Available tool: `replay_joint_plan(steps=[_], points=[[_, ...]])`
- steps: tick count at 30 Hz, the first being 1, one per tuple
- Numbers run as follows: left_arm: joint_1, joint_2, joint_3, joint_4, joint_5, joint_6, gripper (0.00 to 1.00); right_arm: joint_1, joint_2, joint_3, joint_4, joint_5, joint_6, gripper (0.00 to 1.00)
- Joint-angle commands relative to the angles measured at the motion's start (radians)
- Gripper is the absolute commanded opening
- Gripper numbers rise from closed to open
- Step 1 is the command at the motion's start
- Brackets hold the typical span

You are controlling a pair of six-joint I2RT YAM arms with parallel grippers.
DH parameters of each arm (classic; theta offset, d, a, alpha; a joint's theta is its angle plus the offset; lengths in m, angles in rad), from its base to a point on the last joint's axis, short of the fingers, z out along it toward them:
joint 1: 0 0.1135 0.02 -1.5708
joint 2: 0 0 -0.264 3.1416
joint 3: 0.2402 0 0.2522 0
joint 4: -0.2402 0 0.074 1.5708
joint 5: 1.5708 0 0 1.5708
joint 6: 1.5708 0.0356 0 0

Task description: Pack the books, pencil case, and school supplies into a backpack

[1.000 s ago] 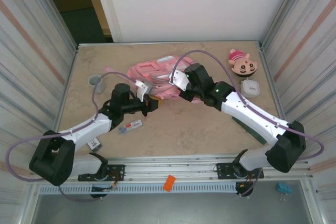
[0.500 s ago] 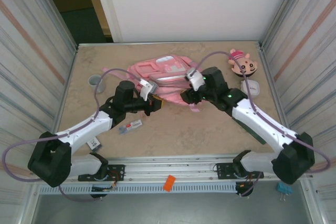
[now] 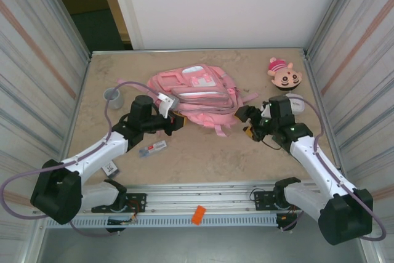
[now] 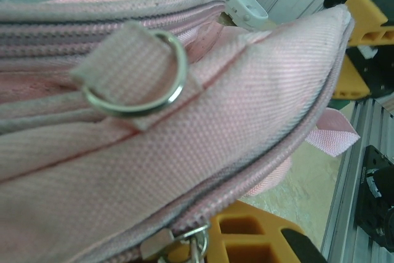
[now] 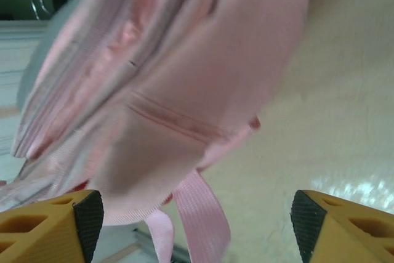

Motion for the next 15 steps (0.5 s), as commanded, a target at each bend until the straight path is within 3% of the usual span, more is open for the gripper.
replay_joint_plan(steps=[1, 7, 10, 13, 15], points=[[0.002, -0.012, 0.019, 0.127, 0.025, 0.018, 0.00, 0.004, 0.020, -0.015, 0.111, -0.095, 0.212, 0.83], [0.002, 0.003, 0.032, 0.125, 0.050, 0.023, 0.00, 0.008, 0.084, -0.024, 0.265, -0.134, 0.276, 0.86], [0.002, 0.007, 0.033, 0.121, 0.054, 0.022, 0.00, 0.013, 0.125, -0.013, 0.297, -0.139, 0.276, 0.82], [-0.002, 0.016, 0.049, 0.094, 0.065, 0.029, 0.00, 0.017, 0.154, -0.008, 0.331, -0.138, 0.280, 0.52], [-0.011, 0.023, 0.068, 0.061, 0.071, 0.035, 0.00, 0.028, 0.159, -0.002, 0.352, -0.130, 0.277, 0.41]])
